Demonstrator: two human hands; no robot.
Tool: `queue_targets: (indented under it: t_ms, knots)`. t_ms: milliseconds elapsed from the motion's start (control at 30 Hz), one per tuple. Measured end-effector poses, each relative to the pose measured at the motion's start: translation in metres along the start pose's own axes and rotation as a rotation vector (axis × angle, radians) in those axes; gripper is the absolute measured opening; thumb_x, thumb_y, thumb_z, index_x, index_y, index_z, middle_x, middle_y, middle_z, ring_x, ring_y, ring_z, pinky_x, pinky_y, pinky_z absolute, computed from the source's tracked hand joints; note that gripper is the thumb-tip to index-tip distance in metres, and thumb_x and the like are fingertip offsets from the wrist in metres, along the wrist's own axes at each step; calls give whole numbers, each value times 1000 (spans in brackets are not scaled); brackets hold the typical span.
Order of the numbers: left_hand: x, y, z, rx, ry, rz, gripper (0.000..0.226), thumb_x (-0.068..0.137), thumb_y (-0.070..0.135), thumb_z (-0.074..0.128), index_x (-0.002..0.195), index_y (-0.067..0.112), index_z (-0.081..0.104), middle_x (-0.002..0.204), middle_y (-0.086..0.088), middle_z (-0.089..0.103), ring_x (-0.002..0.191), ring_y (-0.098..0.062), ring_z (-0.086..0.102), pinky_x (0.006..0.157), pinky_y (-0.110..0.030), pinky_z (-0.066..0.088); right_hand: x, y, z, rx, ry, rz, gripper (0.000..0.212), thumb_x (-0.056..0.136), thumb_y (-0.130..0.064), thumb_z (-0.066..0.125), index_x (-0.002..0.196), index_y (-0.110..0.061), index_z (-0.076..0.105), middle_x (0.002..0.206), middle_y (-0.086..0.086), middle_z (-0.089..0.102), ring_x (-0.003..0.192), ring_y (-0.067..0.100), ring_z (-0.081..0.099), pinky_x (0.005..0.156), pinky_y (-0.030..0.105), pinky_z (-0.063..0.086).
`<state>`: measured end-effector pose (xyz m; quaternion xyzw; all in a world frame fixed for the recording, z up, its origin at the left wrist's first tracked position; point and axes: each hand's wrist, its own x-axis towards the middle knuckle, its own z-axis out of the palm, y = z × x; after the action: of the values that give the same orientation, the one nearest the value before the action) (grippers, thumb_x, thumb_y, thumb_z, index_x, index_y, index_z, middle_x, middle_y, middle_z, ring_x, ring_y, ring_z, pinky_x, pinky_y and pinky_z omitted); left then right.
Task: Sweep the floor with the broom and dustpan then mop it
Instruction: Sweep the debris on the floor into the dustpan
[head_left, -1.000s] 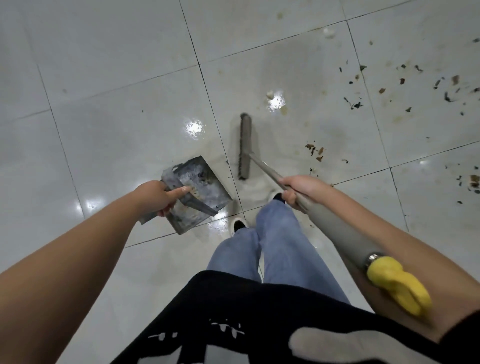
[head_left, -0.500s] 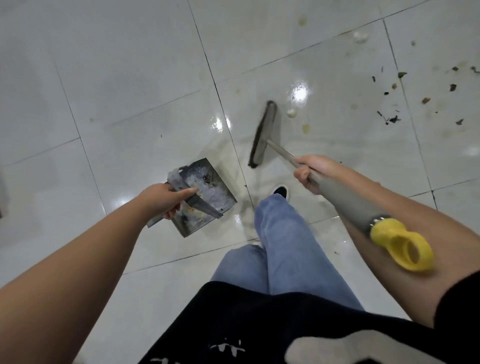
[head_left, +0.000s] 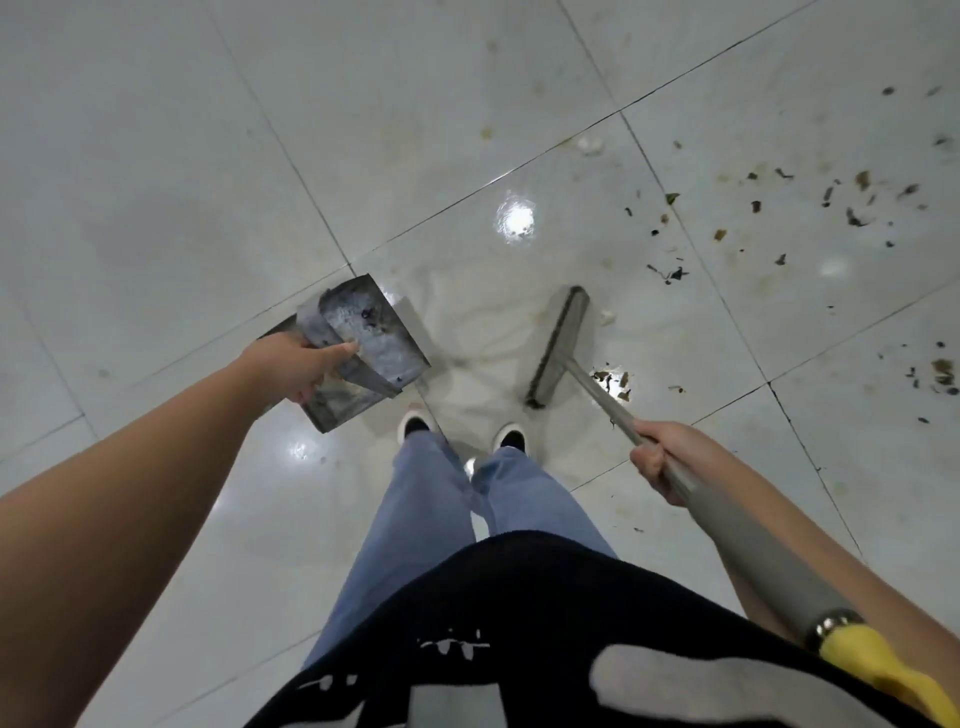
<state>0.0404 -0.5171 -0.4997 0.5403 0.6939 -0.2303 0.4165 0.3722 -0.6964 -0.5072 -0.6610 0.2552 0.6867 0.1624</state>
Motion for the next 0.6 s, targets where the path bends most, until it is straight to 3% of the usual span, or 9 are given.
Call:
queue_targets:
  t_ms: [167,400,500,600]
  knots:
    - [31,27,-35,133,-8,46,57,83,61,53,73,5,61,72,-13,65,65,-24,60,59,-27,43,-4,-21,76,7,-76,-110,24,100,-22,43,78,-13,40,30,-1,34,18,2,26,23,7,24]
    - [77,39,-96,202,-60,103,50,84,60,50,65,15,53,71,-6,61,74,-24,60,69,-29,41,16,-102,194,49,-183,-66,38,101,-26,39,66,-12,32,28,0,32,15,3,28,23,8,24]
    - [95,36,-121,202,-91,135,56,84,60,50,69,7,58,72,-10,62,73,-25,60,72,-30,44,20,-119,205,89,-210,-45,41,101,-28,36,64,-13,31,27,-1,30,15,3,28,23,7,25]
    - [109,32,-142,155,-129,130,51,84,58,53,70,10,57,71,-9,60,70,-23,58,73,-31,46,16,-114,182,181,-126,-79,34,102,-25,35,71,-13,34,28,-3,31,17,1,30,24,6,28]
